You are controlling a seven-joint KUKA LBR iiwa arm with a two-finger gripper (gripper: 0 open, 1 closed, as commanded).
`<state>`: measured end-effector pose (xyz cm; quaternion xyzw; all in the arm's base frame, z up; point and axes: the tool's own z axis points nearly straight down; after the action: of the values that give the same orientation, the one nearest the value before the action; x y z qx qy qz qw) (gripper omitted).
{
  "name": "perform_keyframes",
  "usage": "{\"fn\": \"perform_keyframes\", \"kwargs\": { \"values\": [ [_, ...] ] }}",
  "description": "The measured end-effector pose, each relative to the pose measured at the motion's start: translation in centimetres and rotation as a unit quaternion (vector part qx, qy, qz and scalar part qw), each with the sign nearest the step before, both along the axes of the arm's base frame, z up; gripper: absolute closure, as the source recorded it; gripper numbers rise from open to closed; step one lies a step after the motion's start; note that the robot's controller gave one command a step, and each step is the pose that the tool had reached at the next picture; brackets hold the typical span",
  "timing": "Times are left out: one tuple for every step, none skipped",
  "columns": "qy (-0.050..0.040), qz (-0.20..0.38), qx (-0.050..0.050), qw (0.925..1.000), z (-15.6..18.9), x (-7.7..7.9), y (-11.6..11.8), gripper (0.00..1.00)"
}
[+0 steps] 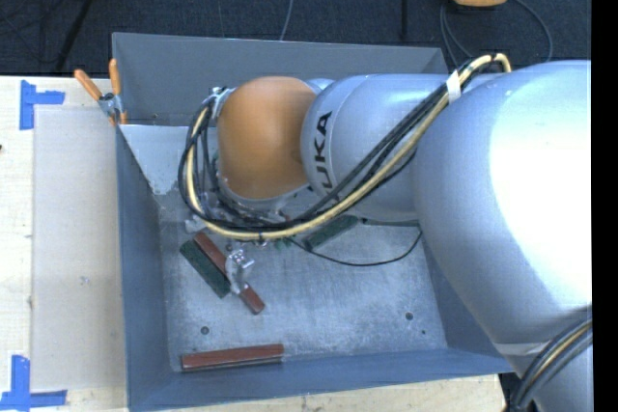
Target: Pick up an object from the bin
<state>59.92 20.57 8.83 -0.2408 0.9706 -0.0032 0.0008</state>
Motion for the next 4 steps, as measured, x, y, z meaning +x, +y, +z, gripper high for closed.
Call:
{"fn": "perform_keyframes", "kwargs": {
  "values": [
    [-0.0035,-0.006,0.006,1.0,-0.7,-2.4,1.9,0.0],
    [0.0003,-0.094,0.004,0.9956,-1.3,2.0,-0.5,1.0],
    [0.0075,-0.093,0.001,0.9956,-1.4,1.7,-0.6,0.0],
    [0.0073,-0.093,0.002,0.9956,-1.4,1.7,-0.6,0.0]
  ]
}}
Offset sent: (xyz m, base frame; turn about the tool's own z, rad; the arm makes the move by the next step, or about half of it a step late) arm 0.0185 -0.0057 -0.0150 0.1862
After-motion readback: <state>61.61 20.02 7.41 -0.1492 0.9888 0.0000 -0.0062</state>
